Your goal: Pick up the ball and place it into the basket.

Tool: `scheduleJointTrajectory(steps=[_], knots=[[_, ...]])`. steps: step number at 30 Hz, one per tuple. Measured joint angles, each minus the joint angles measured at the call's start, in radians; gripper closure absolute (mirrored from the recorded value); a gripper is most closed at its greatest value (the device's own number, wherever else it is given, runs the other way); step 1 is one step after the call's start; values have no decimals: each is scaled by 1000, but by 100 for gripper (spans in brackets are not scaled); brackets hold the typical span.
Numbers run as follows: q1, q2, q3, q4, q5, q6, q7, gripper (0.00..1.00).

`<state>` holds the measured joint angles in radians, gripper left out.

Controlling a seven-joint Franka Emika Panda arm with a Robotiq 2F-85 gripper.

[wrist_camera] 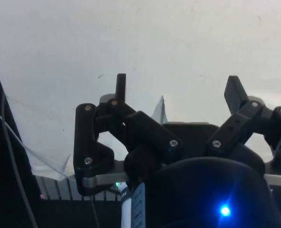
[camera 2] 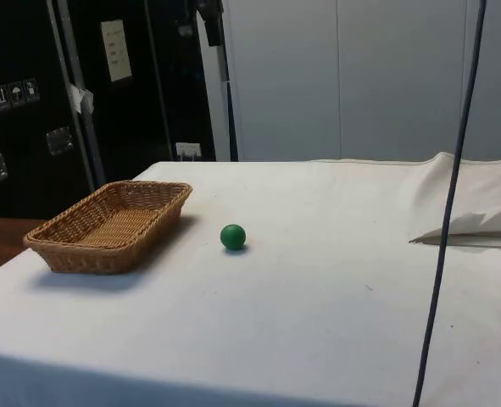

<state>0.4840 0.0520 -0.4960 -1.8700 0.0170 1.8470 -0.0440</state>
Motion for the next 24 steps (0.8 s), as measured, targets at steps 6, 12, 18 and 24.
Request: scheduleJointTrajectory(steps=[6,12,18,24], knots=[[0,-2,3,-19,-7,2,7,0],[0,-19,15,-74,-25,49,37,0],[0,-44,32,-148,-39,126,72,0],[0,-58,48,-204,-45,188,97,0]])
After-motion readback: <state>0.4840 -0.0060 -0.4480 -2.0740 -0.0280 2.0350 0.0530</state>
